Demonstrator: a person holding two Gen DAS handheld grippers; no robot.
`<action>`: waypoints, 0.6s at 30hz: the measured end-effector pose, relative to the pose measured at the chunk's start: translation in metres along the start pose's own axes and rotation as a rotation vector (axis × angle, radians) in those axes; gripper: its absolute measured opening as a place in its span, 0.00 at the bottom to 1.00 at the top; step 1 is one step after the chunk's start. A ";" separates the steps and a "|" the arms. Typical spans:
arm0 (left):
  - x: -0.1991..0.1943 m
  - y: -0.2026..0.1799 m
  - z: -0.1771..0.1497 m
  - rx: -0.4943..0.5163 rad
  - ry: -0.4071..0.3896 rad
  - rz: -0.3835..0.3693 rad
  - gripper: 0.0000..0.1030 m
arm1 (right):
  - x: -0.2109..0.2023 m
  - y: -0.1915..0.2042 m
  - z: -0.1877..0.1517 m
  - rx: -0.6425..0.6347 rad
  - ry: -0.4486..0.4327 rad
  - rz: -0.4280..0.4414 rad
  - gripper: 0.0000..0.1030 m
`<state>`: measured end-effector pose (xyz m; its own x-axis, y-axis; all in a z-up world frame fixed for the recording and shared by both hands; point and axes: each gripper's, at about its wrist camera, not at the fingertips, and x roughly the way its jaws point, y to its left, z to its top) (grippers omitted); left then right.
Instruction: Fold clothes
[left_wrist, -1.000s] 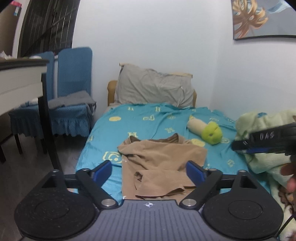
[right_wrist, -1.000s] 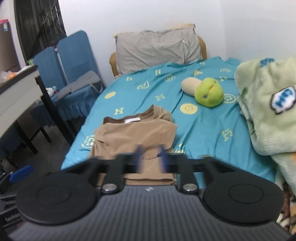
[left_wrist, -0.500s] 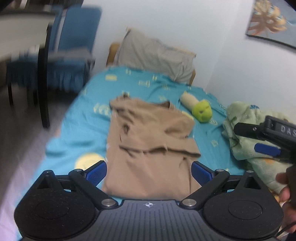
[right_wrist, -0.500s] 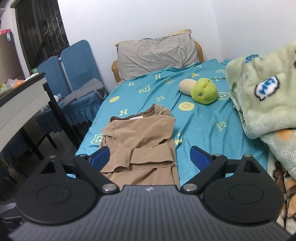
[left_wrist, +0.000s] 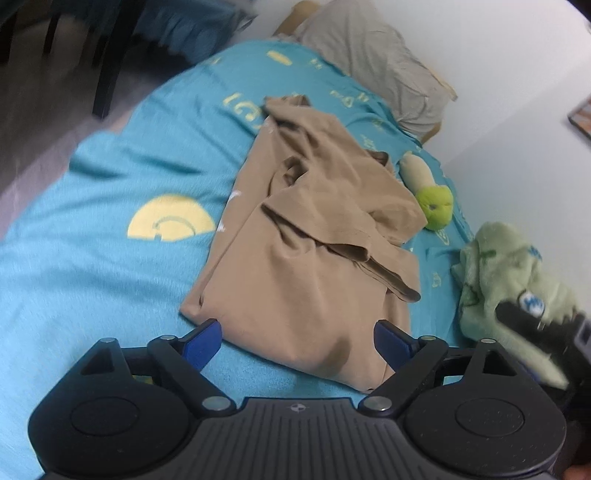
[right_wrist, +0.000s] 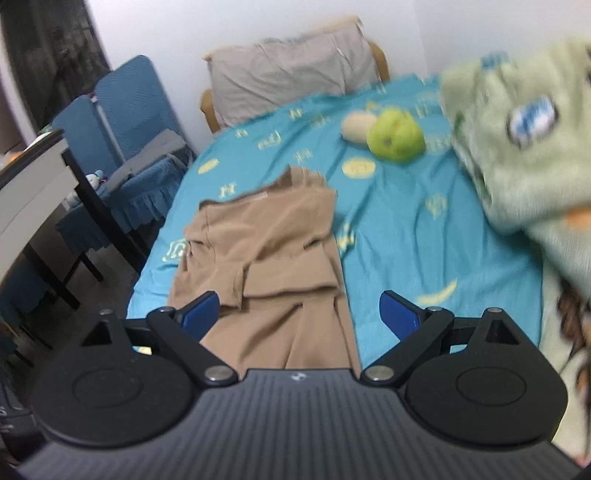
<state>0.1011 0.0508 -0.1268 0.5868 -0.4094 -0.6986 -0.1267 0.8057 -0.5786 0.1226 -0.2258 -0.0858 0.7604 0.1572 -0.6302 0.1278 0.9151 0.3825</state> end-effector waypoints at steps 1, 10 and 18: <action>0.002 0.004 0.001 -0.029 0.011 -0.009 0.86 | 0.004 -0.009 -0.001 0.068 0.031 0.024 0.92; 0.013 0.033 0.004 -0.222 0.058 -0.053 0.72 | 0.047 -0.070 -0.046 0.663 0.284 0.213 0.92; 0.032 0.053 0.007 -0.402 0.018 -0.114 0.42 | 0.072 -0.072 -0.077 0.849 0.290 0.231 0.70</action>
<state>0.1191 0.0830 -0.1770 0.6017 -0.4962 -0.6259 -0.3661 0.5252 -0.7683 0.1195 -0.2518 -0.2105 0.6507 0.4936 -0.5770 0.5036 0.2881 0.8145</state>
